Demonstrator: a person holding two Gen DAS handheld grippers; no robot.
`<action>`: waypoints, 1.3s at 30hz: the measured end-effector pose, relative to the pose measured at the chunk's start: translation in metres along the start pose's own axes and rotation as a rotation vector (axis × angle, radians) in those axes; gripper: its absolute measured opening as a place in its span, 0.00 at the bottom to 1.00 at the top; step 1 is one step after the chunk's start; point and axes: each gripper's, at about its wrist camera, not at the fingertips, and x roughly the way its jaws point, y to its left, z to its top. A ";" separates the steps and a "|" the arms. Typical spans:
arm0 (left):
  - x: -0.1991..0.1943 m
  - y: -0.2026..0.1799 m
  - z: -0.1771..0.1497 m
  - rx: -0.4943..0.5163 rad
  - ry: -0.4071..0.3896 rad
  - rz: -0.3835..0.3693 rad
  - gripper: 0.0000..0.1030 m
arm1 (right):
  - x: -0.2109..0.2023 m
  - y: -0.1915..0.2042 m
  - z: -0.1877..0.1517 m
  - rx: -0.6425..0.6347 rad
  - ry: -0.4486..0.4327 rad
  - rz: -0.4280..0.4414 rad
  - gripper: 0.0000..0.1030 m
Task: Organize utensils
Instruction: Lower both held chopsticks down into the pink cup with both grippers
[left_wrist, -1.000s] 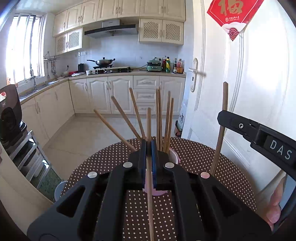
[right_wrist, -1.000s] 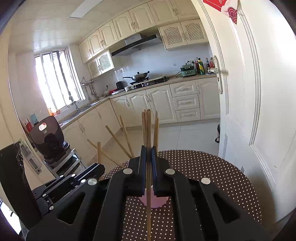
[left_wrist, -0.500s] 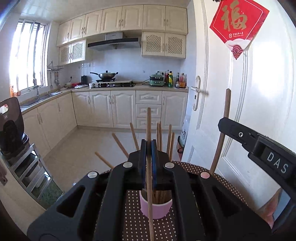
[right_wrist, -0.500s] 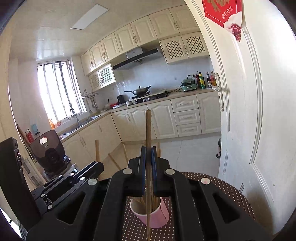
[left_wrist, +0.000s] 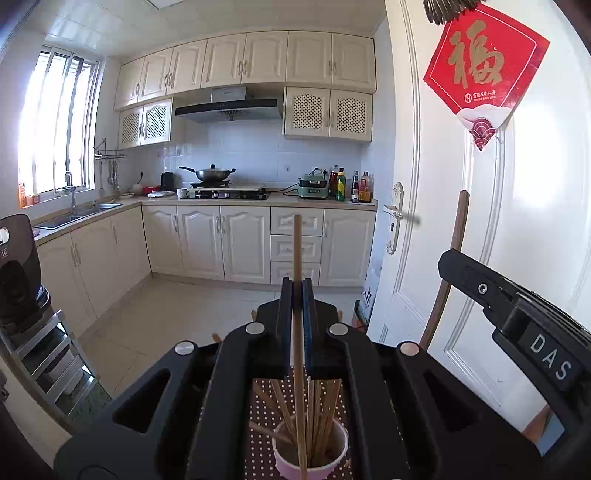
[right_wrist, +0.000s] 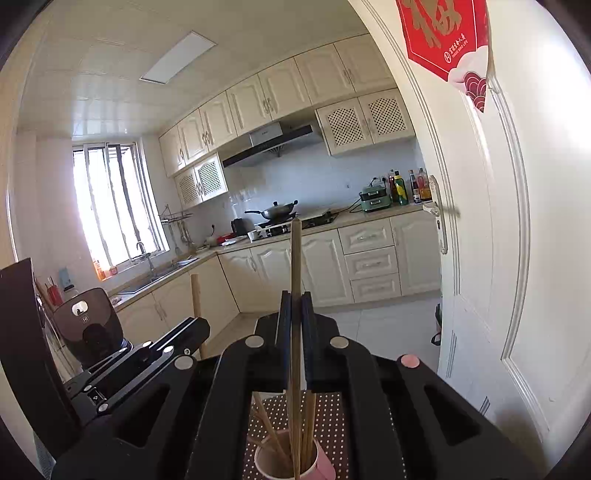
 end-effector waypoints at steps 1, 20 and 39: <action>0.003 0.000 0.001 -0.003 0.001 -0.003 0.05 | 0.001 -0.001 0.002 0.004 -0.003 0.000 0.04; 0.064 0.012 -0.026 -0.067 0.021 0.002 0.05 | 0.046 -0.016 -0.026 0.012 0.049 -0.003 0.04; 0.085 0.020 -0.067 -0.074 0.119 0.029 0.06 | 0.064 -0.016 -0.070 0.040 0.194 -0.016 0.04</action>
